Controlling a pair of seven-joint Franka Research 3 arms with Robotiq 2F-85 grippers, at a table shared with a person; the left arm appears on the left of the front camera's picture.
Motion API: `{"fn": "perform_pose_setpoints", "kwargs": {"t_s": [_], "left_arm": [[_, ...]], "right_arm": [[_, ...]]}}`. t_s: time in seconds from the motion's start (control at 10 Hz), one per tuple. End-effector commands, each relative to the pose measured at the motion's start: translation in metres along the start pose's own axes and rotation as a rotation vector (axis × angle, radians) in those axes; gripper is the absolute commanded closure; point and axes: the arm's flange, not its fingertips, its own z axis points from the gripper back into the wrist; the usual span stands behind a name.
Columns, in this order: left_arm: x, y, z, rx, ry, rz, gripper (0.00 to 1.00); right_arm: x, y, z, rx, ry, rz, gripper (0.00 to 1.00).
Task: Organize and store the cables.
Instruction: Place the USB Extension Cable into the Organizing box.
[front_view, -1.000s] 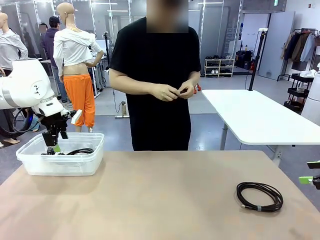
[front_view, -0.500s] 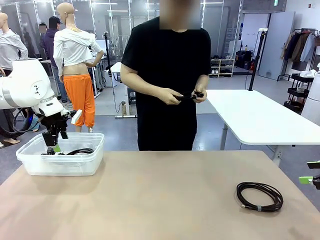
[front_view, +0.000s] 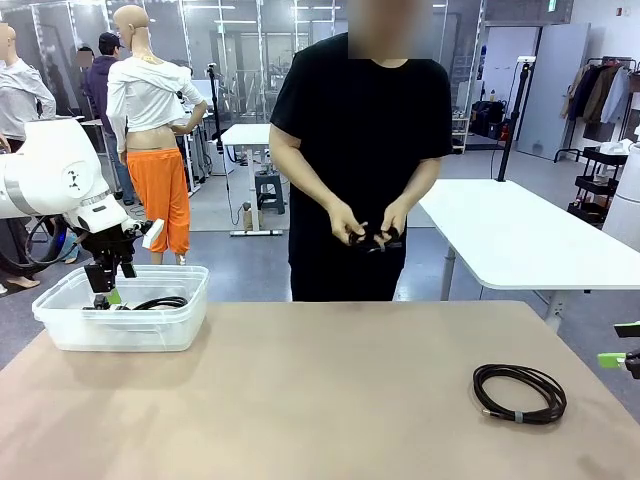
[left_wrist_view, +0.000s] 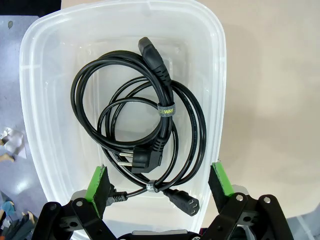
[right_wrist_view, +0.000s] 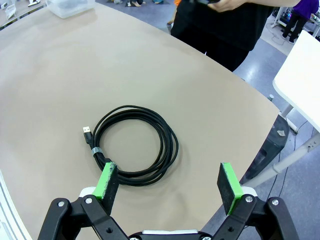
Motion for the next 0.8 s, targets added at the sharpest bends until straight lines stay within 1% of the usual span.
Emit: {"fn": "perform_pose_setpoints", "kwargs": {"t_s": [0.0, 0.2, 0.4, 0.5, 0.7], "left_arm": [[0.0, 0.001, 0.001, 0.0, 0.0, -0.002, 0.0], [0.0, 0.0, 0.0, 0.0, 0.0, 0.0, 0.0], [-0.011, -0.028, 0.029, -0.06, -0.099, 0.07, 0.0], [-0.019, -0.048, 0.045, -0.043, -0.147, 0.109, 0.0], [-0.037, -0.089, 0.073, -0.096, -0.287, 0.158, 0.0]], "right_arm": [[0.0, 0.001, 0.001, -0.003, 0.003, 0.007, 0.0], [0.0, 0.001, 0.001, -0.003, 0.003, 0.007, 0.0], [0.0, 0.001, 0.001, -0.003, 0.003, 0.007, 0.0], [0.0, 0.001, 0.001, -0.003, 0.003, 0.007, 0.0], [0.0, 0.001, 0.001, -0.003, 0.003, 0.007, 0.0]]}}
